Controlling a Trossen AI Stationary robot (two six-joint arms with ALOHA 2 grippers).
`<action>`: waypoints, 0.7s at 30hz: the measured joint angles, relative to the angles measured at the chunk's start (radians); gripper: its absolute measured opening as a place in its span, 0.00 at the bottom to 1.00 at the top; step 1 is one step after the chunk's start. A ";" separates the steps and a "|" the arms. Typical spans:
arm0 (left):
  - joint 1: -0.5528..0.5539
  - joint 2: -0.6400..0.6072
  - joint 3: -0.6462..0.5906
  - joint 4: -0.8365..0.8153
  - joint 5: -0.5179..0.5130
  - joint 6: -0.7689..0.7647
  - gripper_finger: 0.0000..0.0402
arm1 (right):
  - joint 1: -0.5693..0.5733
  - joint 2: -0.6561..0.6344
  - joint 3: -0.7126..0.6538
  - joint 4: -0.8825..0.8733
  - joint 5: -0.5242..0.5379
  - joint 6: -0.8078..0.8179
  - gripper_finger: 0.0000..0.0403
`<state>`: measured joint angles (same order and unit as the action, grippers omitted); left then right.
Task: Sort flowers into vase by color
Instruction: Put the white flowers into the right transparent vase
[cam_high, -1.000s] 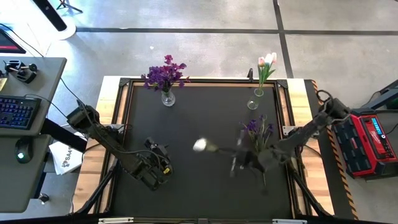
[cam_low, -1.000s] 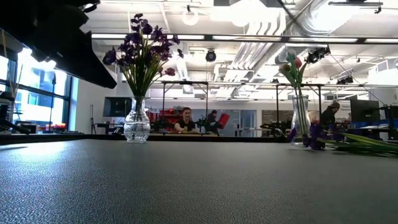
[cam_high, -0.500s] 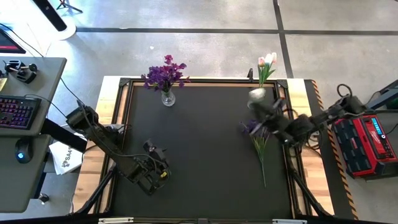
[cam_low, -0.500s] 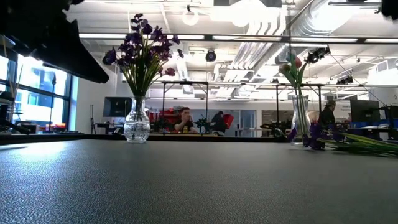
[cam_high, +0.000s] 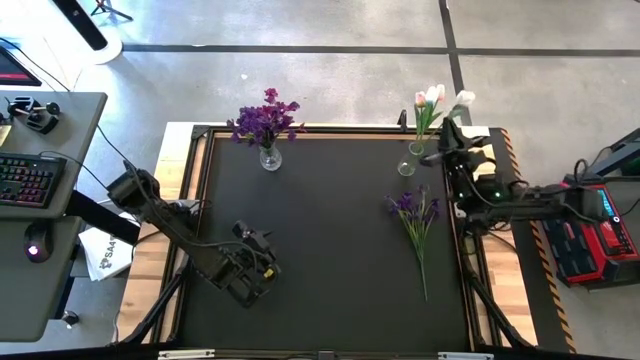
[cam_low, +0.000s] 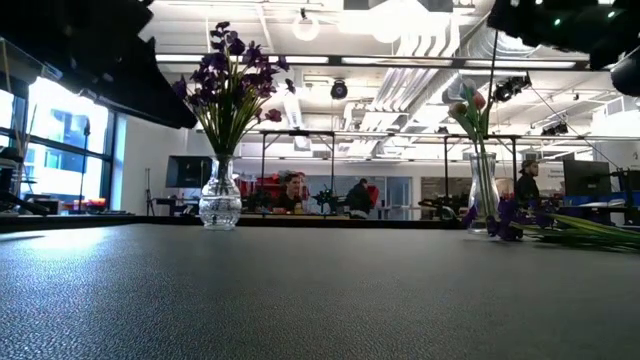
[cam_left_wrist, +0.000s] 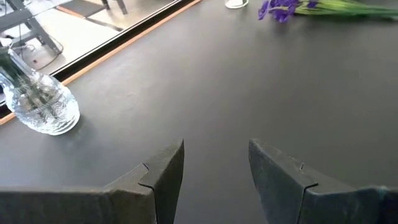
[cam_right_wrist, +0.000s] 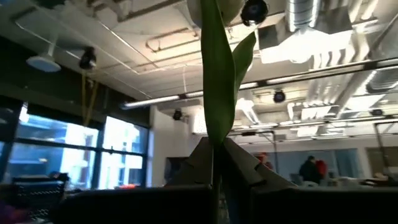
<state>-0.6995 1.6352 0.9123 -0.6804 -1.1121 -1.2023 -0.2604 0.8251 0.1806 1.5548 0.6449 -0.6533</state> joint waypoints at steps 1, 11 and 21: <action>0.005 0.000 0.000 0.002 0.005 0.002 0.42 | -0.025 0.006 0.000 -0.010 -0.001 0.013 0.00; 0.011 0.000 0.000 0.003 0.054 0.002 0.42 | -0.171 0.117 0.000 -0.027 -0.008 0.149 0.00; 0.011 0.000 0.000 0.005 0.056 0.002 0.42 | -0.221 0.192 0.000 -0.072 0.030 0.221 0.01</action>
<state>-0.6888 1.6352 0.9123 -0.6758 -1.0561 -1.1999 -0.4817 1.0173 0.1802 1.4828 0.6751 -0.4327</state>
